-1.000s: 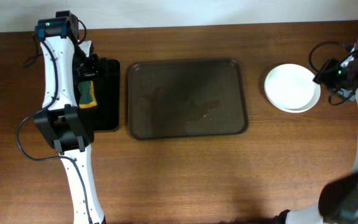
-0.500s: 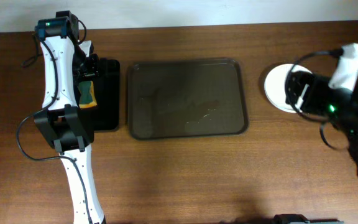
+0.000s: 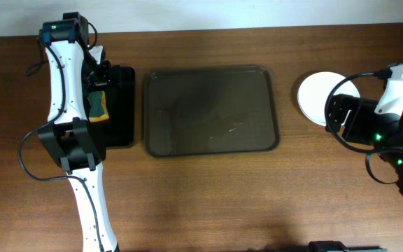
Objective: Clean dirty plates on tray and stack at the side
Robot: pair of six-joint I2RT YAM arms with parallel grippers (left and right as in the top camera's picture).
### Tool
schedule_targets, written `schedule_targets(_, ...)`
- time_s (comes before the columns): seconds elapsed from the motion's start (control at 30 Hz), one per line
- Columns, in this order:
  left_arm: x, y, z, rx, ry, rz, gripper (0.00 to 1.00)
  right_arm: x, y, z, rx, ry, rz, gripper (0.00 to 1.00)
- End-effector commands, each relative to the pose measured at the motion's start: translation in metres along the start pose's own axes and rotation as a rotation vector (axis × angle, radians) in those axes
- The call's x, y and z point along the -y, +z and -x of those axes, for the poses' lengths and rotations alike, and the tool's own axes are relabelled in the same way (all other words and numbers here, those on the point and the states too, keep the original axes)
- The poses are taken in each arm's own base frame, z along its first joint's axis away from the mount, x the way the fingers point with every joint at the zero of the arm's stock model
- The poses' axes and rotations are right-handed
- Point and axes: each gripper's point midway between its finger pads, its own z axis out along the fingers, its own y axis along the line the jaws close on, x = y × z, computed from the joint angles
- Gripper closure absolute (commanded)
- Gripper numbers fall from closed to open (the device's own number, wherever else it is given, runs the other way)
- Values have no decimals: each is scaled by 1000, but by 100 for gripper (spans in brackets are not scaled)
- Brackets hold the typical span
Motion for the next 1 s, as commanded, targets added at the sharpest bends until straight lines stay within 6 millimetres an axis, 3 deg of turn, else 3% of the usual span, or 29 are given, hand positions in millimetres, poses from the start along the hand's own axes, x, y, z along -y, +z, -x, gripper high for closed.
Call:
schedule_targets(0.0, 4, -18, 0, 34, -4, -4, 1, 3, -11, 2, 37, -24, -20, 2)
schedule_targets(0.2, 4, -18, 0, 34, -4, -4, 1, -2, -4, 0, 187, -26, 38, 2)
schedule_targets(0.3, 4, -18, 0, 34, -4, -4, 1, -5, 4, -19, 289, -33, 94, 2)
schedule_targets(0.47, 4, -18, 0, 34, -4, -4, 1, -4, 23, -72, 460, -49, 172, 2)
schedule_targets(0.57, 4, -18, 0, 34, -4, -4, 1, 0, 34, -92, 546, -53, 187, 2)
schedule_targets(0.77, 4, -18, 0, 34, -4, -4, 1, -1, 46, -116, 733, -70, 242, 2)
schedule_targets(0.97, 4, -18, 0, 34, -4, -4, 1, -5, 61, -128, 774, -79, 274, 2)
